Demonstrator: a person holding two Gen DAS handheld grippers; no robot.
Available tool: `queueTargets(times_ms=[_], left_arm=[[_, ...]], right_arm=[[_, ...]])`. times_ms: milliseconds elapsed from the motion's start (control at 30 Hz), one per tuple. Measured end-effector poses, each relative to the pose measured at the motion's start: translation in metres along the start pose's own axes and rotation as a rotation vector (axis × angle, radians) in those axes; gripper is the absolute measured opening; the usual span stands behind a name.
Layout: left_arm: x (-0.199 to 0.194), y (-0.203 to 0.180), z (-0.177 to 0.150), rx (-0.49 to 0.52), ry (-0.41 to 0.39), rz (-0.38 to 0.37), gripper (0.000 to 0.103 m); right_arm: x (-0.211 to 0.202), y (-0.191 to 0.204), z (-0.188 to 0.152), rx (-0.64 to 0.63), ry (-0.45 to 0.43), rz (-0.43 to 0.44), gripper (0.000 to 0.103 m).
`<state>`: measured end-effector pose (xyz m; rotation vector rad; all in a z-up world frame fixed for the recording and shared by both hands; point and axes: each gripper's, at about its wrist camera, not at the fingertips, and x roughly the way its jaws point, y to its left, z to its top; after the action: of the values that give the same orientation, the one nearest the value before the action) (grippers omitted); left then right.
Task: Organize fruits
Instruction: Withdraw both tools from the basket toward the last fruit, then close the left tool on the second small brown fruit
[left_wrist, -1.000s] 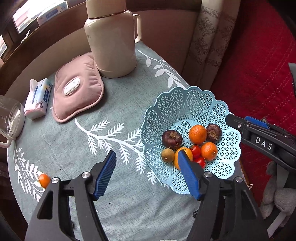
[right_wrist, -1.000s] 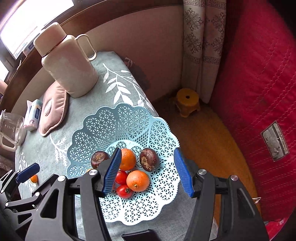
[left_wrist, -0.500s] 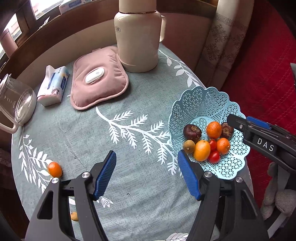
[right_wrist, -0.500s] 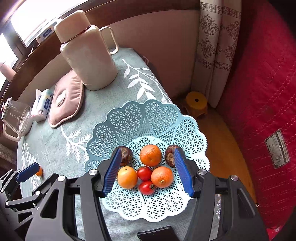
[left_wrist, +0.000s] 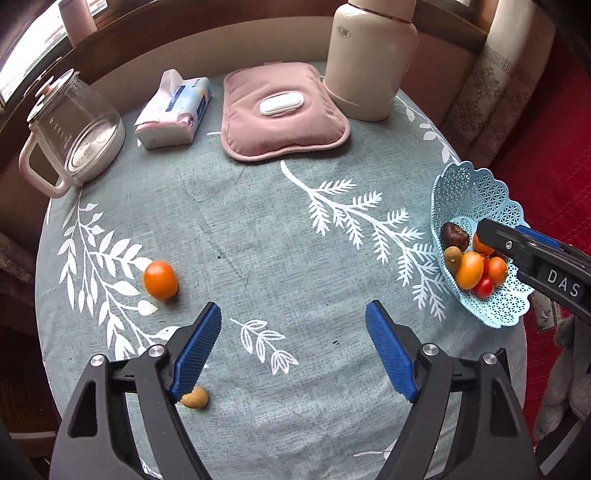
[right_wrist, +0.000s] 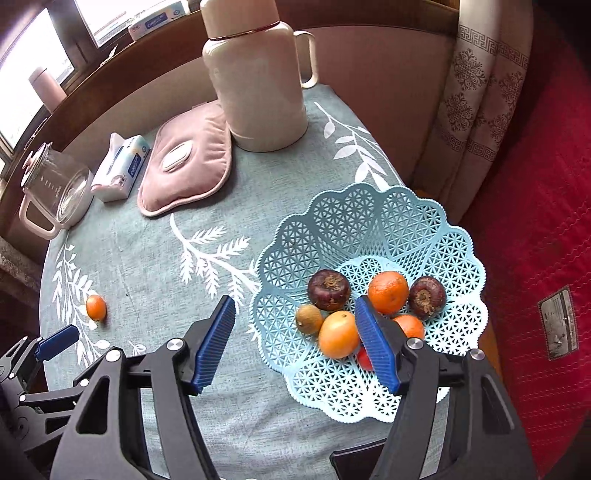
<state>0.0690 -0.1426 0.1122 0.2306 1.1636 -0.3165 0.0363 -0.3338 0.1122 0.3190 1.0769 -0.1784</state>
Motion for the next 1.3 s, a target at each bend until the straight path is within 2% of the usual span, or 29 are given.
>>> queueTargets(times_ms=[400,600,800,967,1233,1300], left_arm=[[0.01,0.079,-0.062,-0.112,0.079,0.062,0.08],[0.018,0.099,-0.081,-0.156,0.115,0.032,0.079],[0.035,0.116,-0.09,-0.231,0.177,-0.055,0.061],[0.05,0.123,-0.094,-0.265,0.213,-0.092,0.047],[0.061,0.124,-0.094,-0.248,0.214,-0.15,0.028],[0.061,0.124,-0.094,-0.24,0.211,-0.155,0.028]], right_arm=[[0.003,0.058,-0.023,-0.09,0.034,0.025,0.069],[0.002,0.078,-0.036,-0.122,0.05,0.025,0.069],[0.001,0.09,-0.047,-0.147,0.068,0.019,0.069],[0.001,0.094,-0.052,-0.154,0.076,0.006,0.069],[0.008,0.105,-0.054,-0.181,0.093,0.001,0.069],[0.01,0.112,-0.054,-0.198,0.099,0.01,0.069]])
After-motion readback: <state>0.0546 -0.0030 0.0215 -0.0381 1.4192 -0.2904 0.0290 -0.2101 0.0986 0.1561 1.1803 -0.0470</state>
